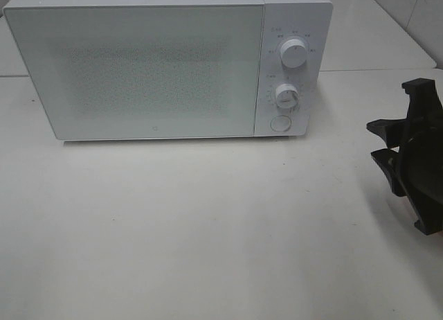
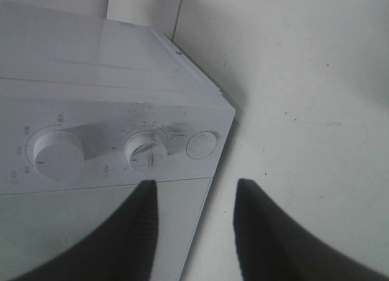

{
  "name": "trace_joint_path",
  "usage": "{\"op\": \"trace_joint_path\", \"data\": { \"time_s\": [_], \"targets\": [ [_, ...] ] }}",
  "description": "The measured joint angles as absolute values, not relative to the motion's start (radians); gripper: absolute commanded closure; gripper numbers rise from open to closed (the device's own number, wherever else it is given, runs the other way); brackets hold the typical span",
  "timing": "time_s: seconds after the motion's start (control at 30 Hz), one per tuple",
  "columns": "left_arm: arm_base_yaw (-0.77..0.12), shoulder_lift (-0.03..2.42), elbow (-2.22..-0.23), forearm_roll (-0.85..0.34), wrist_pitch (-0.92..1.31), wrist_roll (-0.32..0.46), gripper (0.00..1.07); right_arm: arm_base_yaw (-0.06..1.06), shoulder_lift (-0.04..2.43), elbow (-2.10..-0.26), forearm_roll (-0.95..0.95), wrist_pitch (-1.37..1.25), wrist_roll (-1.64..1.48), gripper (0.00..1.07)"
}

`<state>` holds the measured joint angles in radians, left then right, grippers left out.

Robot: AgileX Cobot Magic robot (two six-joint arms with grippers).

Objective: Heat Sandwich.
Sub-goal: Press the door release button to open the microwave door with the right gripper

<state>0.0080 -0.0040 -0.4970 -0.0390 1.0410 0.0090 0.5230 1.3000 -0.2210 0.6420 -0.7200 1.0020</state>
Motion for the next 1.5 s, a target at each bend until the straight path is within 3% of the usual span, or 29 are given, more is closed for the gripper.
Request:
{"op": "trace_joint_path", "data": {
  "time_s": [0.03, 0.07, 0.2, 0.63, 0.97, 1.5],
  "targets": [
    [0.008, -0.004, -0.497, -0.039, 1.041, 0.009, 0.1, 0.523, 1.3, -0.221, 0.642, -0.72, 1.027, 0.91],
    [0.008, -0.004, -0.497, -0.039, 1.041, 0.009, 0.1, 0.523, 1.3, -0.221, 0.642, -0.72, 1.027, 0.91],
    [0.008, -0.004, -0.497, -0.039, 1.041, 0.009, 0.1, 0.523, 1.3, -0.221, 0.642, -0.718, 1.067, 1.07],
    [0.008, -0.004, -0.497, -0.039, 1.041, 0.009, 0.1, 0.523, 1.311, -0.221, 0.642, -0.672, 1.074, 1.07],
    [0.008, -0.004, -0.497, -0.039, 1.041, 0.009, 0.1, 0.523, 1.5, -0.227, 0.599, -0.73, 1.24, 1.07],
    [0.008, -0.004, -0.497, -0.039, 1.041, 0.009, 0.1, 0.523, 1.755, -0.459, 0.512, -0.752, 1.302, 1.07]
  ]
}}
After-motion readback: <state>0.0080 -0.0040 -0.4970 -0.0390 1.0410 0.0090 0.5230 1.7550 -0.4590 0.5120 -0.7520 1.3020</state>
